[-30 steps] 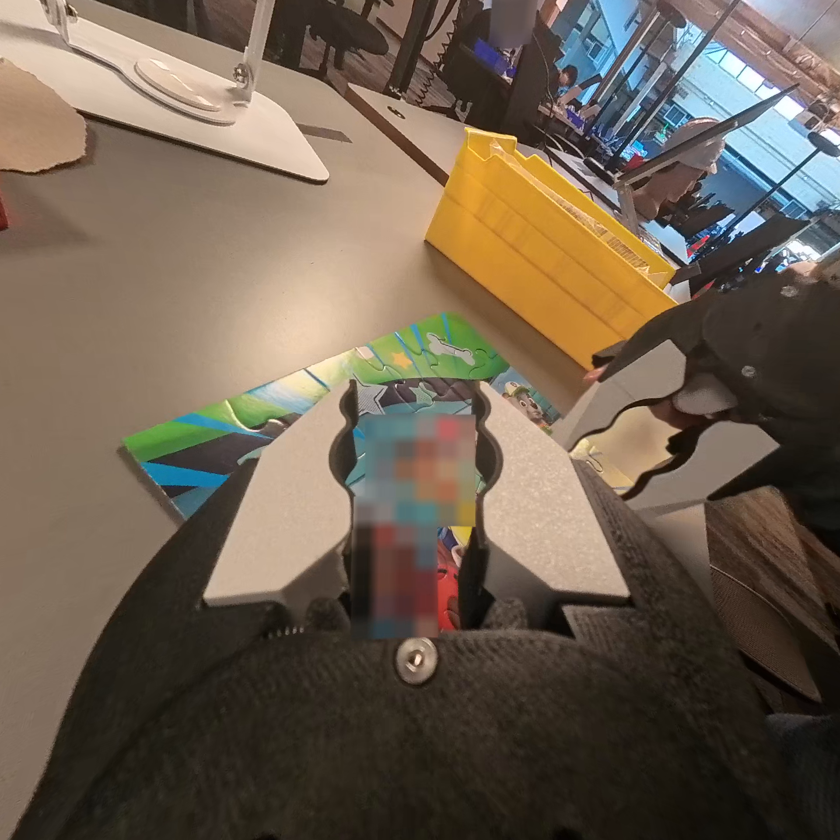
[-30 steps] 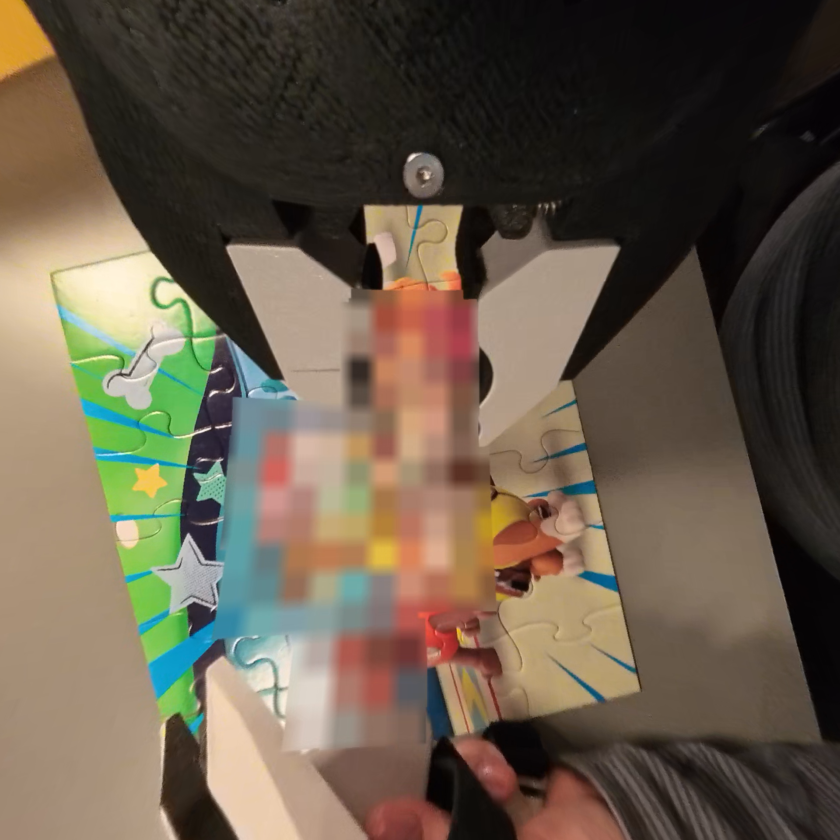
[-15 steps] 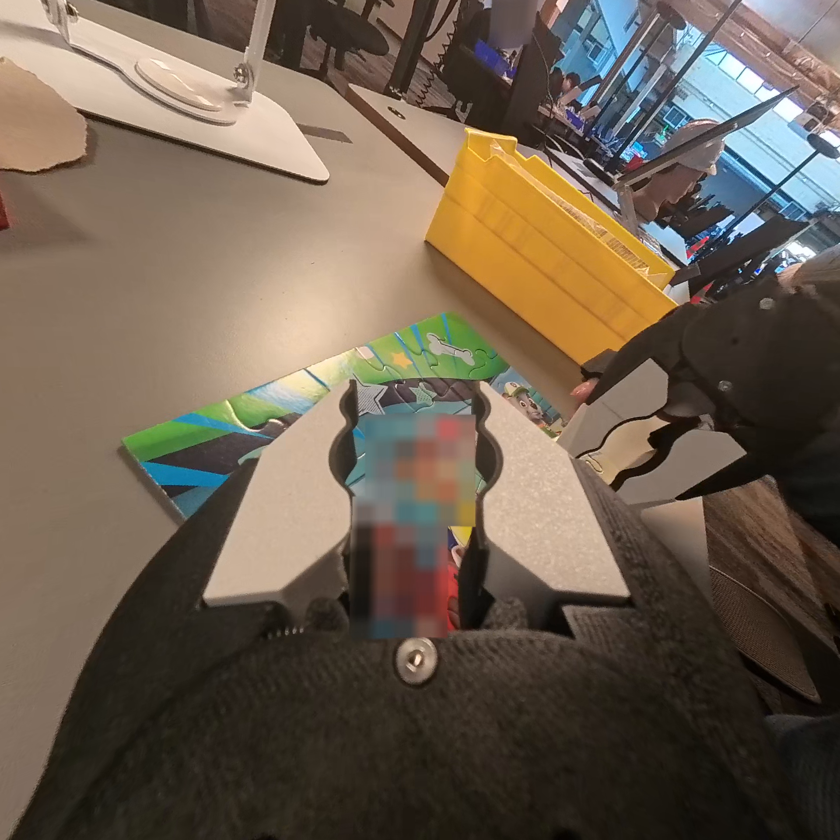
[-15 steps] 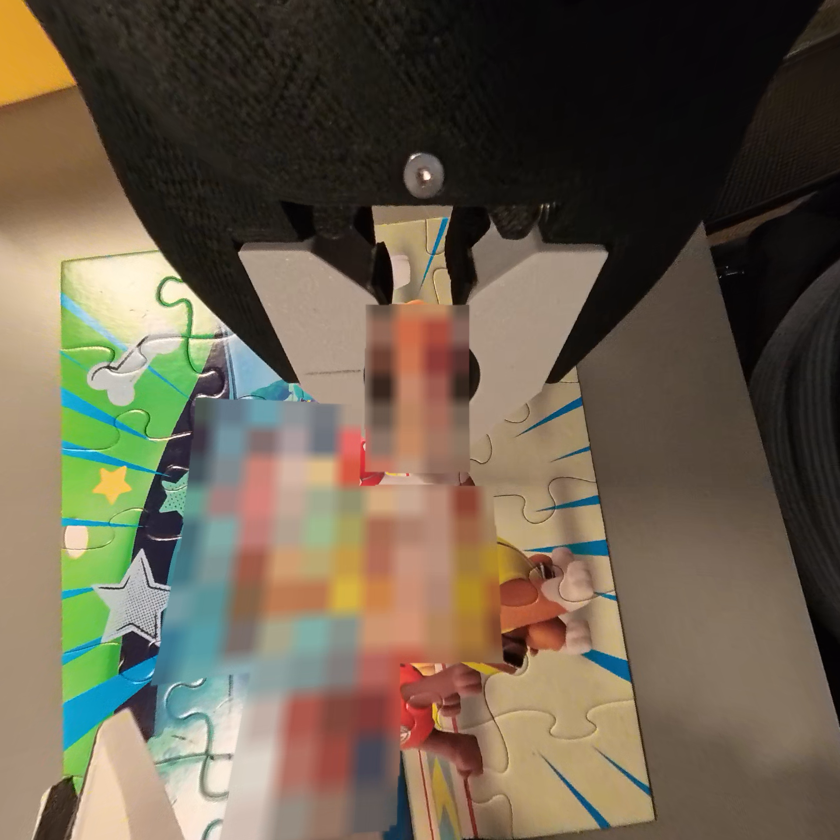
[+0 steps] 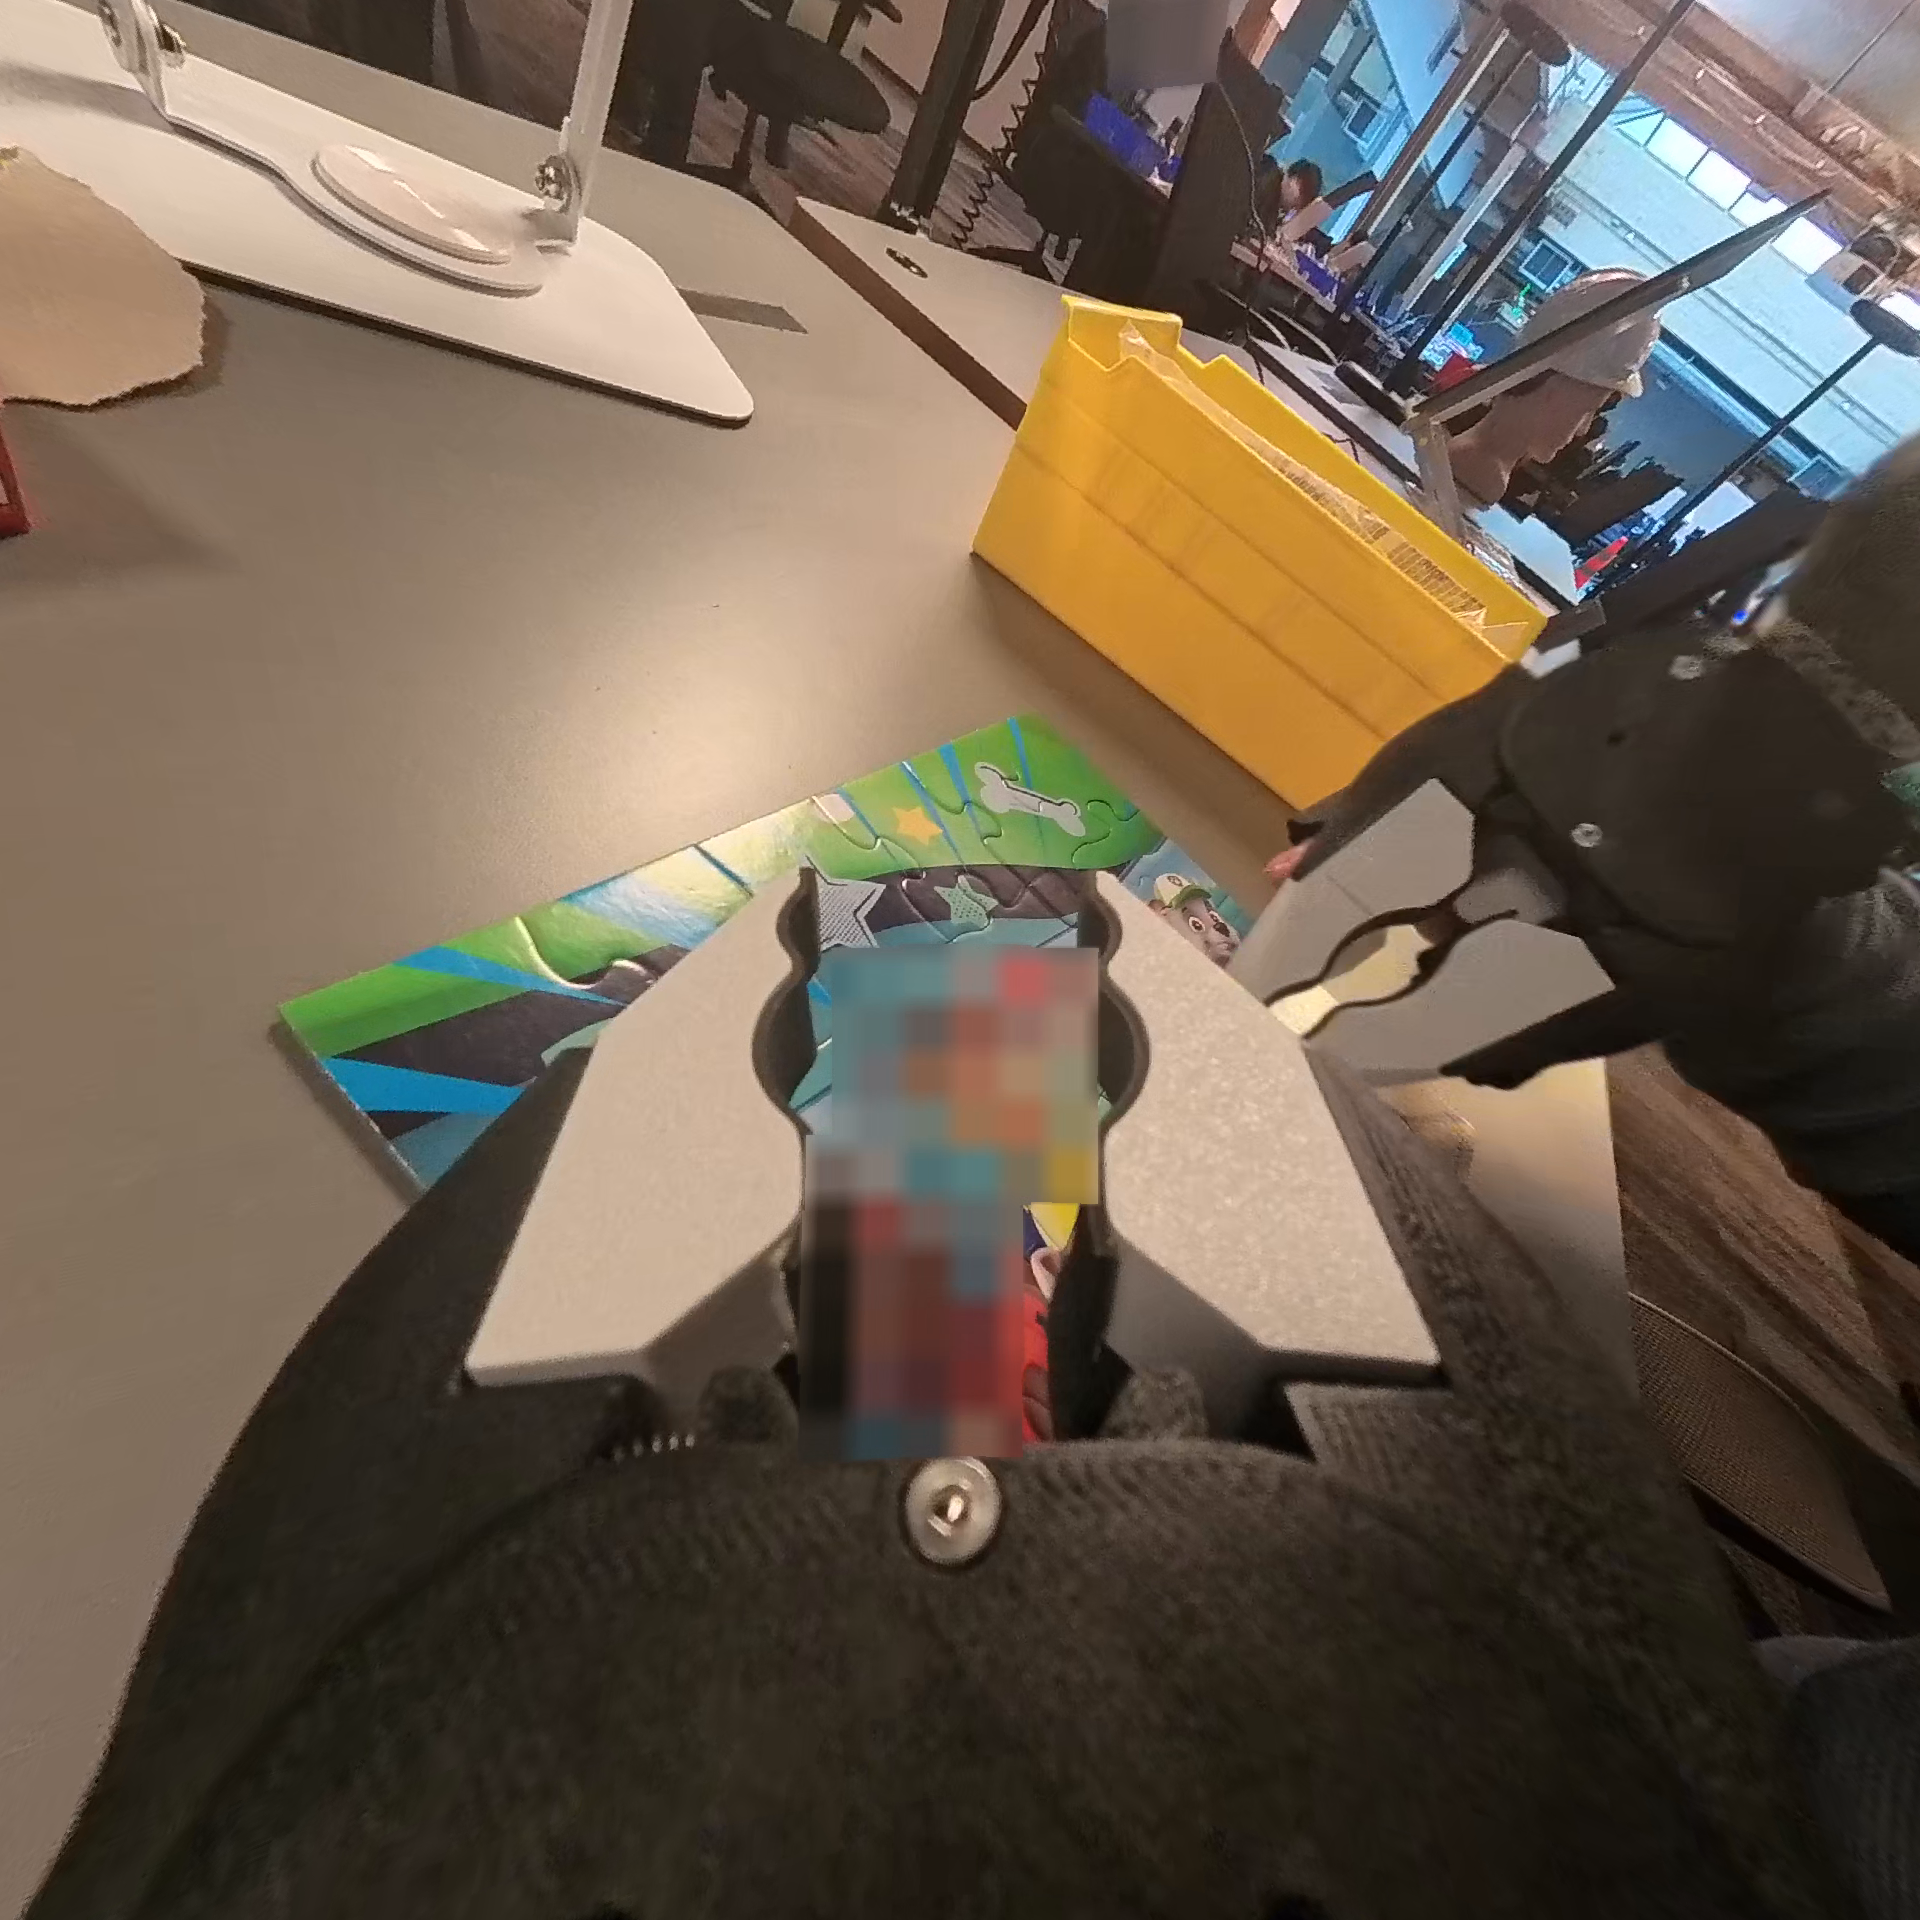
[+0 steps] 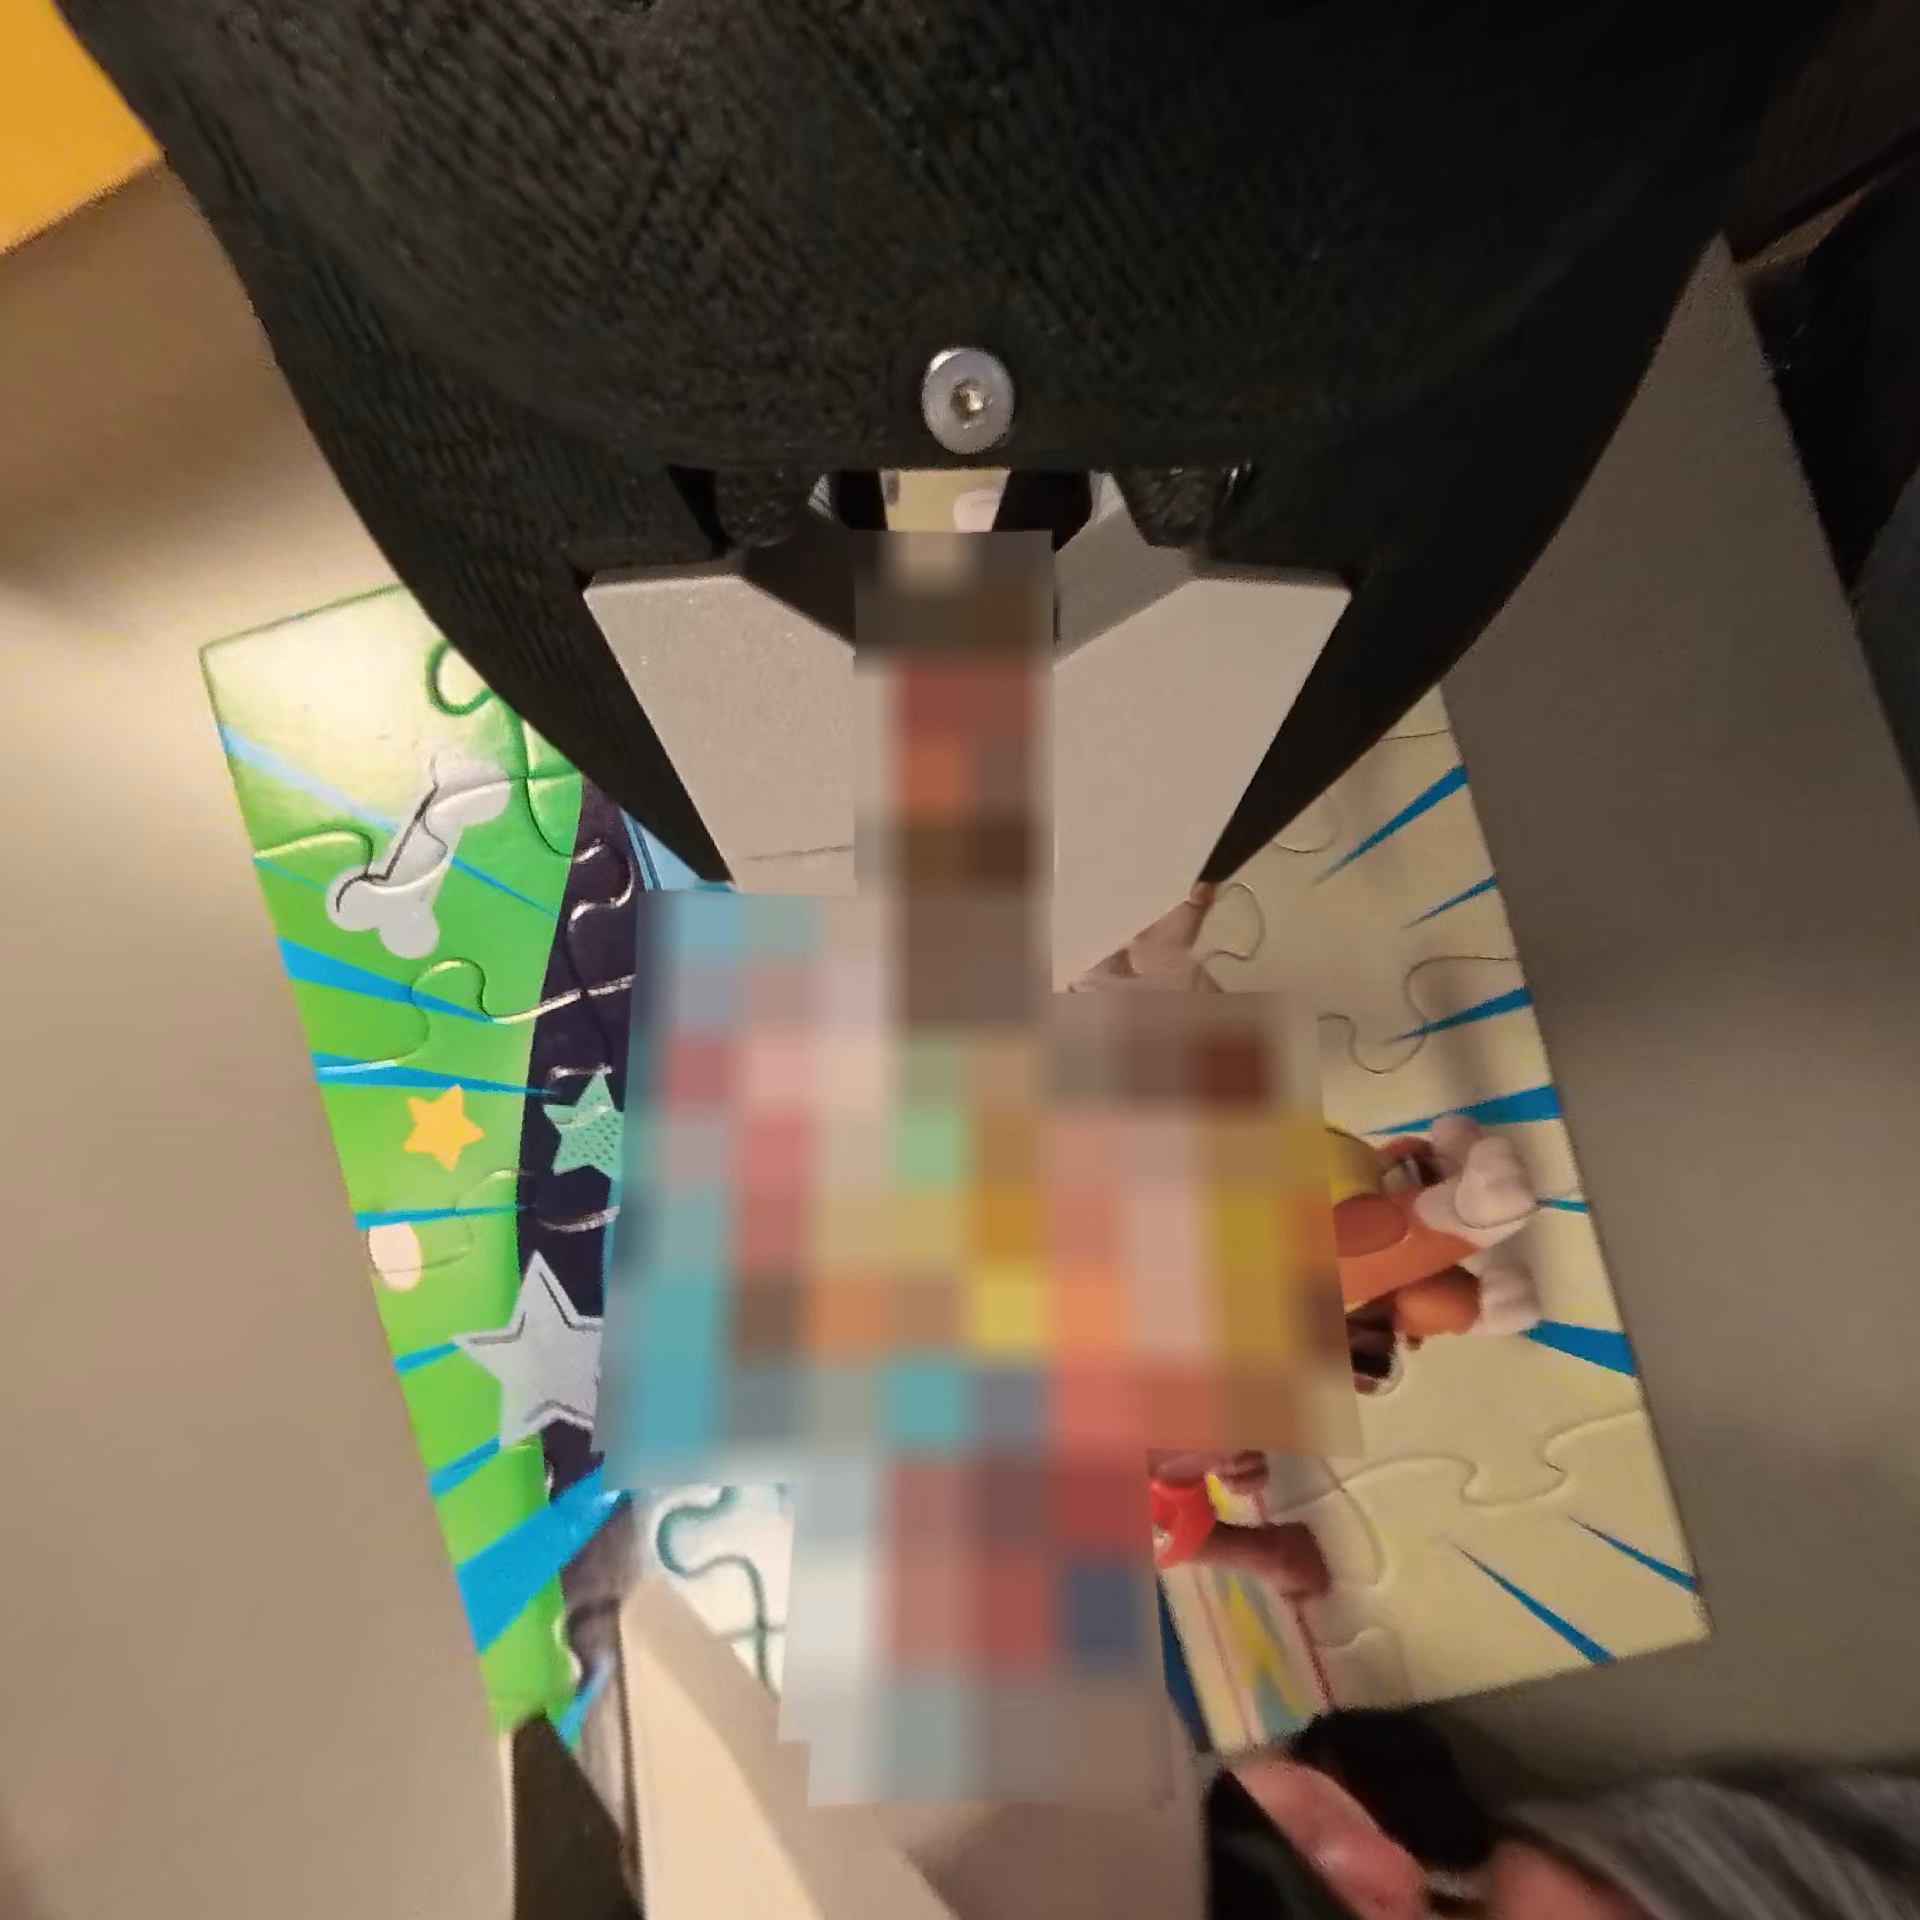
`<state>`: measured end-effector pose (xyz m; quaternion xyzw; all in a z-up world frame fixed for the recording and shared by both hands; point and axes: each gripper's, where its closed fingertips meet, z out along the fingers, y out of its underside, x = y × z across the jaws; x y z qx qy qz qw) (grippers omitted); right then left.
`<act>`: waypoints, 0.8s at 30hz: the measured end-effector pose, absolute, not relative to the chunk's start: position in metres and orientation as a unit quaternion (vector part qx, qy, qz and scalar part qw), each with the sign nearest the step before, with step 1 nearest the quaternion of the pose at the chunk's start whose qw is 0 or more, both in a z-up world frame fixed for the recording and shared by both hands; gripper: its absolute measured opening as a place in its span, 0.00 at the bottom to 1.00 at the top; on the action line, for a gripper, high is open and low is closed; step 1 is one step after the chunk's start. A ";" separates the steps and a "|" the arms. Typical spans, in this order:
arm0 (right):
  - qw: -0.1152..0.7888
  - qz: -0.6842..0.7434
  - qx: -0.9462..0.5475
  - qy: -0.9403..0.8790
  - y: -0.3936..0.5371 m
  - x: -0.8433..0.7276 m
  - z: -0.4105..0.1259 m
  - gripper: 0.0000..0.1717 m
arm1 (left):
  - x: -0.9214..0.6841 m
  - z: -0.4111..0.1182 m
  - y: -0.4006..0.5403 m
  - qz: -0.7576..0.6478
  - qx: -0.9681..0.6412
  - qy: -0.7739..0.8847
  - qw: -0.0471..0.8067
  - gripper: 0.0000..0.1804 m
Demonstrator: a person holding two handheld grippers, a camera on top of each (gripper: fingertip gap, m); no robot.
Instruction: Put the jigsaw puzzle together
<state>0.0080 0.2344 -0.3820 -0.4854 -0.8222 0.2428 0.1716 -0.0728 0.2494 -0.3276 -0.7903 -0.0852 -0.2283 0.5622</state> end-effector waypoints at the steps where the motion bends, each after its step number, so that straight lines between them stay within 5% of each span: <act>1: 0.173 0.247 -0.491 -0.818 0.236 0.007 -0.383 0.00 | -0.073 -0.327 0.249 -0.228 -0.790 -0.085 0.563 0.27; 17: 0.219 0.253 -0.539 -0.773 0.259 0.002 -0.382 0.00 | -0.141 -0.275 0.222 -0.073 -0.697 -0.143 0.699 0.26; 24: 0.376 0.314 -0.635 -0.597 0.299 0.024 -0.342 0.00 | -0.144 -0.265 0.203 -0.017 -0.683 -0.126 0.719 0.23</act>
